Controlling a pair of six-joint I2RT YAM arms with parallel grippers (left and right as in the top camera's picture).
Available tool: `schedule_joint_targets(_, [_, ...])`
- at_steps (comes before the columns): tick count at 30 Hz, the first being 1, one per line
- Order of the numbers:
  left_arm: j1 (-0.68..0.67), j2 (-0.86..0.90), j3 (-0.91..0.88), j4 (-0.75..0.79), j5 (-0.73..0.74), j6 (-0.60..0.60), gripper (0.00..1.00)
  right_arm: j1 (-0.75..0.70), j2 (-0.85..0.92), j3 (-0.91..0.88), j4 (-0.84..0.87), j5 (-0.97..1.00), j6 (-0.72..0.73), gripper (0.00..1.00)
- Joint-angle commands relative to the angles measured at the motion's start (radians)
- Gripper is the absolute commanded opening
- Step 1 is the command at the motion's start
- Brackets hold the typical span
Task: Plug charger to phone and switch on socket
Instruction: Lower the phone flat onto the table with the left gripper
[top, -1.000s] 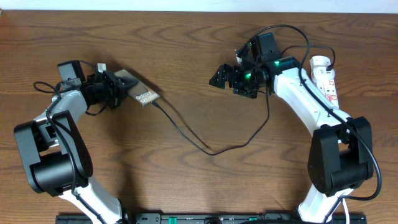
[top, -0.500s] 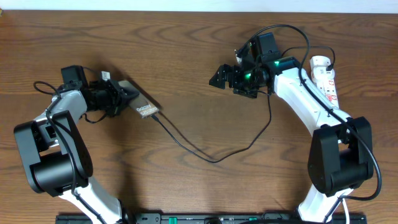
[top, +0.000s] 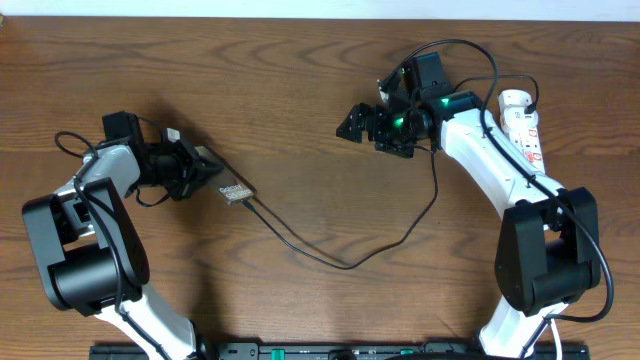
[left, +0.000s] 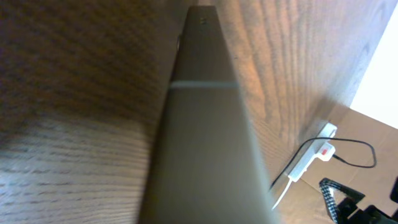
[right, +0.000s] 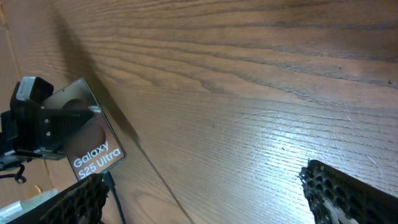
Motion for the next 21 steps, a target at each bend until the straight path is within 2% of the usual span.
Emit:
schedule_joint_targets(1, [0.003,-0.004,0.013,-0.021,-0.019,0.025,0.07,-0.01,-0.005,0.022,0.0,0.0,-0.012,0.99])
schedule_joint_targets(21, [0.003,-0.004,0.013,-0.096,-0.079,0.066,0.07,-0.01,-0.005,0.022,0.0,0.0,-0.011,0.99])
